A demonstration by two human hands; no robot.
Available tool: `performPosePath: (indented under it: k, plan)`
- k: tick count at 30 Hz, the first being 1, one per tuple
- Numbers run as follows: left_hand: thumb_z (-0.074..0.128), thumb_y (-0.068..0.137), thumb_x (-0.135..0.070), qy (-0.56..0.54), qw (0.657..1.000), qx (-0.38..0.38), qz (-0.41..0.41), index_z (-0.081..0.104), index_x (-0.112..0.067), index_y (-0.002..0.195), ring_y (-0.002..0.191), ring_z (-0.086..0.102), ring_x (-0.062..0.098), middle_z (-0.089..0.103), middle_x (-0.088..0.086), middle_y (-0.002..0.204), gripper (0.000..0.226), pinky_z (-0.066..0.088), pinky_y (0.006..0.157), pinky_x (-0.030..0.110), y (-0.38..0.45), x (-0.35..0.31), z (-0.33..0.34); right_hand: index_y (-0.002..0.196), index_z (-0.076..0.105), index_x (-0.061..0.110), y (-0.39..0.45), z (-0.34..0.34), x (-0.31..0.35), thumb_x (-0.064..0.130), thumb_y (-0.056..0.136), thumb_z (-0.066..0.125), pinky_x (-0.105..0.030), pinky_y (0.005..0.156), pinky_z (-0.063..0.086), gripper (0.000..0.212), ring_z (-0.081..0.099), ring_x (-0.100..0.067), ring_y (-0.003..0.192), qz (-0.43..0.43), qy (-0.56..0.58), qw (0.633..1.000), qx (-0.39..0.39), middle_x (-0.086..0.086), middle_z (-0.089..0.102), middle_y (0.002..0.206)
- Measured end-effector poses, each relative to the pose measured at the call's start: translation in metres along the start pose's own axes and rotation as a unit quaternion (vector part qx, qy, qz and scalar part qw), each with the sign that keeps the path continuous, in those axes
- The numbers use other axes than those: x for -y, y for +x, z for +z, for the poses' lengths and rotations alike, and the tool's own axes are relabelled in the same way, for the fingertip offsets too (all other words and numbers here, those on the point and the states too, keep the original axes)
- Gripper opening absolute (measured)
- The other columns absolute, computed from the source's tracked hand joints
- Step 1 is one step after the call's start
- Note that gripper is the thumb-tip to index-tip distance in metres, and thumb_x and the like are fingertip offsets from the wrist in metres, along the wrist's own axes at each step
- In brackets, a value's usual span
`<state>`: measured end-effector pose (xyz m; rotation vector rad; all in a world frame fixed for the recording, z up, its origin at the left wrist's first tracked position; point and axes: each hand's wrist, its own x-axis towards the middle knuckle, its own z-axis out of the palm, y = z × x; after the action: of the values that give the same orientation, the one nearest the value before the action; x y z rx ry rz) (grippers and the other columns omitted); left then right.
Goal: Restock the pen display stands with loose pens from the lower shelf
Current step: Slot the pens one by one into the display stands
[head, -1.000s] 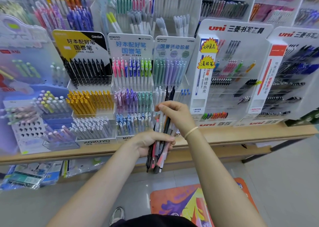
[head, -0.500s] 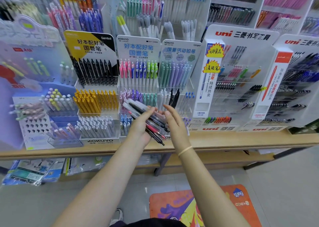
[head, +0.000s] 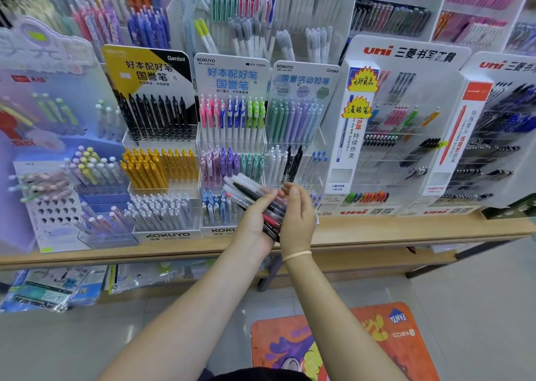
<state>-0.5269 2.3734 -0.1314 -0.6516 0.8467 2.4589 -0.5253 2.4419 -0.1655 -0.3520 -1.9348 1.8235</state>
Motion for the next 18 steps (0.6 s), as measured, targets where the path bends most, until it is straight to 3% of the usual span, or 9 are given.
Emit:
performPosePath:
  k: [4, 6, 10, 12, 14, 18]
  plan:
    - [0.071, 0.09, -0.013, 0.104, 0.994, -0.02, 0.021, 0.07, -0.007, 0.089, 0.063, 0.071, 0.021, 0.073, 0.008, 0.076, 0.005, 0.057, 0.064, 0.033, 0.004, -0.005, -0.011, 0.092, 0.07, 0.017, 0.01, -0.013, 0.001, 0.034, 0.092, 0.048, -0.029, 0.082, 0.053, 0.028, 0.066, -0.013, 0.088, 0.074, 0.021, 0.994, 0.077, 0.004, 0.072, 0.088]
    - [0.076, 0.086, -0.009, 0.214, 0.977, -0.007, 0.017, 0.071, -0.002, 0.098, 0.063, 0.07, 0.023, 0.072, 0.012, 0.079, 0.015, 0.06, 0.06, 0.035, 0.004, -0.013, -0.021, 0.094, 0.072, 0.015, 0.017, -0.026, 0.006, 0.026, 0.095, 0.056, -0.034, 0.08, 0.055, 0.019, 0.067, -0.016, 0.085, 0.106, 0.013, 0.986, 0.131, 0.001, 0.072, 0.087]
    - [0.081, 0.078, -0.004, 0.402, 0.913, 0.065, 0.028, 0.074, -0.007, 0.091, 0.076, 0.071, 0.025, 0.075, 0.013, 0.083, 0.015, 0.059, 0.079, 0.039, 0.001, -0.017, -0.032, 0.099, 0.067, 0.005, 0.028, -0.053, 0.022, 0.022, 0.097, 0.062, -0.031, 0.066, 0.054, 0.018, 0.064, -0.012, 0.069, 0.125, 0.005, 0.978, 0.167, 0.001, 0.068, 0.076]
    - [0.088, 0.069, -0.009, 0.433, 0.896, 0.095, 0.022, 0.078, -0.012, 0.079, 0.078, 0.07, 0.026, 0.074, 0.012, 0.079, 0.015, 0.057, 0.085, 0.04, 0.0, -0.015, -0.029, 0.098, 0.065, 0.006, 0.032, -0.065, 0.024, 0.024, 0.094, 0.066, -0.026, 0.056, 0.048, 0.018, 0.059, -0.011, 0.06, 0.132, -0.007, 0.975, 0.178, 0.004, 0.065, 0.068]
    - [0.088, 0.067, -0.01, 0.449, 0.883, 0.135, 0.005, 0.077, -0.013, 0.073, 0.07, 0.066, 0.025, 0.07, 0.012, 0.073, 0.013, 0.056, 0.079, 0.037, 0.001, -0.009, -0.021, 0.09, 0.063, 0.009, 0.035, -0.078, 0.023, 0.022, 0.094, 0.066, -0.023, 0.049, 0.041, 0.014, 0.051, -0.013, 0.053, 0.139, -0.005, 0.972, 0.189, 0.002, 0.057, 0.06]
    - [0.074, 0.083, -0.001, 0.413, 0.903, 0.119, 0.013, 0.072, -0.004, 0.086, 0.065, 0.064, 0.023, 0.066, 0.019, 0.078, 0.004, 0.056, 0.063, 0.029, 0.004, 0.017, 0.0, 0.087, 0.065, 0.006, 0.044, -0.11, 0.018, 0.018, 0.096, 0.064, -0.023, 0.048, 0.037, 0.015, 0.043, -0.015, 0.05, 0.145, 0.041, 0.975, 0.166, -0.003, 0.051, 0.057]
